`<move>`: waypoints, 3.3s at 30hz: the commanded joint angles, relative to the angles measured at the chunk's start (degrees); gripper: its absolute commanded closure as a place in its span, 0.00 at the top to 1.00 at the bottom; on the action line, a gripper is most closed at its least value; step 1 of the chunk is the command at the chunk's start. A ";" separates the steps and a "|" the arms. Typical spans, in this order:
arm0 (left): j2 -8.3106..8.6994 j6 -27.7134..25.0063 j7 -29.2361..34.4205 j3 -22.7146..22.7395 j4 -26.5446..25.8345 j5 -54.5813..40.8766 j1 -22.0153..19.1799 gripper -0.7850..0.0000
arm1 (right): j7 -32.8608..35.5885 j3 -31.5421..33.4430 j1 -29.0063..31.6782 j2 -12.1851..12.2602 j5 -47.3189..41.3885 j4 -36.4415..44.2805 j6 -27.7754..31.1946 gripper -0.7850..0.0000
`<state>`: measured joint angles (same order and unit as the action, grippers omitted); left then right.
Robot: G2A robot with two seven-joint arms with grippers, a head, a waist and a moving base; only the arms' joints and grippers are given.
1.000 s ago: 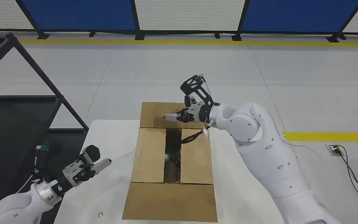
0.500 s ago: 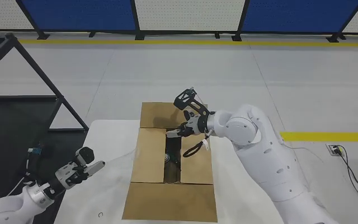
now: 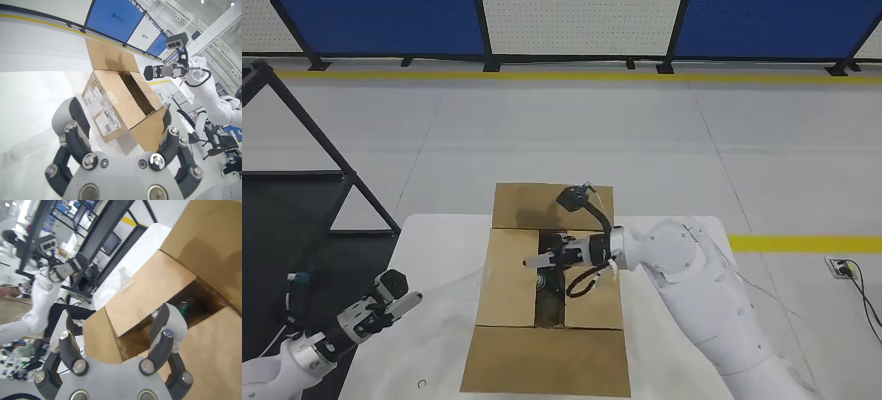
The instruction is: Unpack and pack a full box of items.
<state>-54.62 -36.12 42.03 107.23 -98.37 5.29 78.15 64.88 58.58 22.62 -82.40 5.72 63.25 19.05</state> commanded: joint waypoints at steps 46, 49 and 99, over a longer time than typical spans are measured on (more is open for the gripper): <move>0.79 -0.17 -3.81 -3.60 4.15 -0.89 -0.45 1.00 | 1.48 -13.13 -9.79 -7.58 -12.97 -26.62 -10.76 1.00; 0.86 -0.21 -3.98 -3.66 4.25 -0.84 -0.39 1.00 | 2.66 -13.02 -10.44 -8.15 -14.95 -28.48 -8.57 1.00; 1.62 6.54 -8.62 -2.21 7.28 -2.76 -0.19 1.00 | 6.13 -15.61 -17.30 -18.42 -32.85 -35.88 5.01 1.00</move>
<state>-53.00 -29.58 33.41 105.02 -91.09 2.53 77.96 71.03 42.97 5.32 -100.82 -27.13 27.37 24.06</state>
